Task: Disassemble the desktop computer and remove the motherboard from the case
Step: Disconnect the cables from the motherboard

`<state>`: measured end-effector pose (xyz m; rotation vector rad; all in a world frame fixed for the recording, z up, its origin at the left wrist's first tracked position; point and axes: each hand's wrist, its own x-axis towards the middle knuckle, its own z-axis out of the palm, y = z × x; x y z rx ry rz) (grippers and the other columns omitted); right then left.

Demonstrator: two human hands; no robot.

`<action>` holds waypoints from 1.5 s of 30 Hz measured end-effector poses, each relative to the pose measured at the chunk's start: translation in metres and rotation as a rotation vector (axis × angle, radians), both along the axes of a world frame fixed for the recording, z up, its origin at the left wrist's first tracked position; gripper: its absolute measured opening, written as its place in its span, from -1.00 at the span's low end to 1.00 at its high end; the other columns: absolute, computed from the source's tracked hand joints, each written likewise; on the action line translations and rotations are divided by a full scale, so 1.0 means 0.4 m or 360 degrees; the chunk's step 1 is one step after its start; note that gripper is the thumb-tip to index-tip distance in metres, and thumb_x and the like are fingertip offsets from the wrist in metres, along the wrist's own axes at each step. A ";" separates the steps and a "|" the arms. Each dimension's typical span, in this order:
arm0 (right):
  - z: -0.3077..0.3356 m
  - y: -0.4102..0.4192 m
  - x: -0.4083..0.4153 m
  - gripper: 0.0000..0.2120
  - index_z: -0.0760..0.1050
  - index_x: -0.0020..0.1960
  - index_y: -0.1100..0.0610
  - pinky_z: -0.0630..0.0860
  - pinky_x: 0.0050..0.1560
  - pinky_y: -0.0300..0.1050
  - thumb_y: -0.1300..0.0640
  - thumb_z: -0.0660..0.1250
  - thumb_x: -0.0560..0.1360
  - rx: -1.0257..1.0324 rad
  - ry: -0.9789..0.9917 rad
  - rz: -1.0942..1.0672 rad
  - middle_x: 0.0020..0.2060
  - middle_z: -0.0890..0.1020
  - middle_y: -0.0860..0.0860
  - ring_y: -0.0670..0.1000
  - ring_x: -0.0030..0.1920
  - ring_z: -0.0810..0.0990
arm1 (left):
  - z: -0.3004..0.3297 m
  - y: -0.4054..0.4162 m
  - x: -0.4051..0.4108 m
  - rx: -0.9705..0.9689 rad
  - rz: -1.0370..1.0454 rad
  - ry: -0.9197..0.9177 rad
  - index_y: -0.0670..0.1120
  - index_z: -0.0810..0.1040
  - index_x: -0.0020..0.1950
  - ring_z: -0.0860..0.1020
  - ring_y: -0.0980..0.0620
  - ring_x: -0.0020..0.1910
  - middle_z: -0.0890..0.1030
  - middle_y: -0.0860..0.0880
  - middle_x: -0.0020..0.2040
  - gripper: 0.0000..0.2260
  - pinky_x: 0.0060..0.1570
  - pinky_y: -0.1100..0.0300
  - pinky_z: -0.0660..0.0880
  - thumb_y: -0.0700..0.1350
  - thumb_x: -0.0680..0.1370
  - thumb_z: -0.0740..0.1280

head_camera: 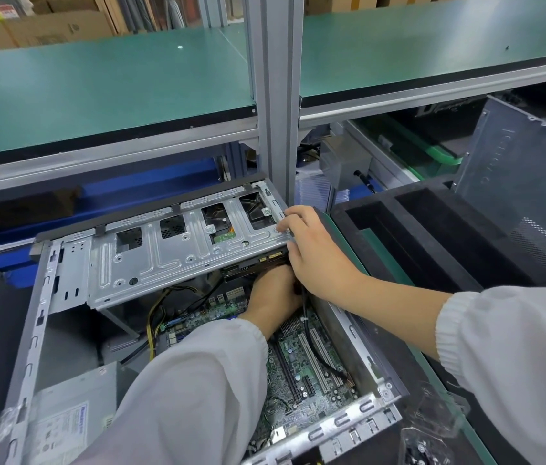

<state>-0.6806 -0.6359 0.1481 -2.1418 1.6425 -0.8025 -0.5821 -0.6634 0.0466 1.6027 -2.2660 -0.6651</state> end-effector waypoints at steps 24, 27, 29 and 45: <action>0.000 0.000 0.000 -0.76 0.40 0.20 0.22 0.35 0.22 -0.21 0.36 0.14 0.55 0.0008 -0.0005 -0.0010 0.32 0.28 0.05 0.03 0.28 0.33 | -0.005 -0.030 -0.003 0.0279 0.0002 -0.0124 0.03 0.44 -0.26 0.56 -0.18 -0.08 0.61 -0.10 -0.14 -0.86 -0.27 0.14 0.32 -0.10 0.49 0.32; 0.001 0.000 0.003 -0.75 0.40 0.20 0.22 0.36 0.20 -0.21 0.36 0.15 0.55 -0.0005 0.0038 -0.0013 0.32 0.28 0.05 0.03 0.26 0.34 | -0.011 -0.008 -0.002 0.0193 0.0092 -0.0023 0.05 0.36 -0.29 0.55 -0.19 -0.15 0.59 -0.06 -0.21 -0.78 -0.31 0.12 0.33 -0.10 0.43 0.39; 0.002 0.001 0.004 -0.74 0.40 0.20 0.22 0.37 0.19 -0.20 0.37 0.15 0.54 -0.0015 0.0073 -0.0020 0.32 0.28 0.06 0.03 0.25 0.35 | -0.011 -0.004 -0.002 0.0170 0.0096 -0.0008 0.05 0.39 -0.25 0.56 -0.20 -0.14 0.63 -0.09 -0.15 -0.81 -0.31 0.12 0.34 -0.09 0.42 0.41; 0.006 0.002 0.003 -0.72 0.41 0.23 0.23 0.33 0.25 -0.20 0.38 0.14 0.55 0.0019 0.0079 -0.0001 0.33 0.28 0.07 0.04 0.29 0.34 | -0.011 -0.025 0.001 0.0220 0.0049 -0.0007 -0.06 0.56 -0.17 0.55 -0.13 -0.20 0.63 -0.07 -0.20 -0.90 -0.31 0.14 0.42 -0.04 0.43 0.38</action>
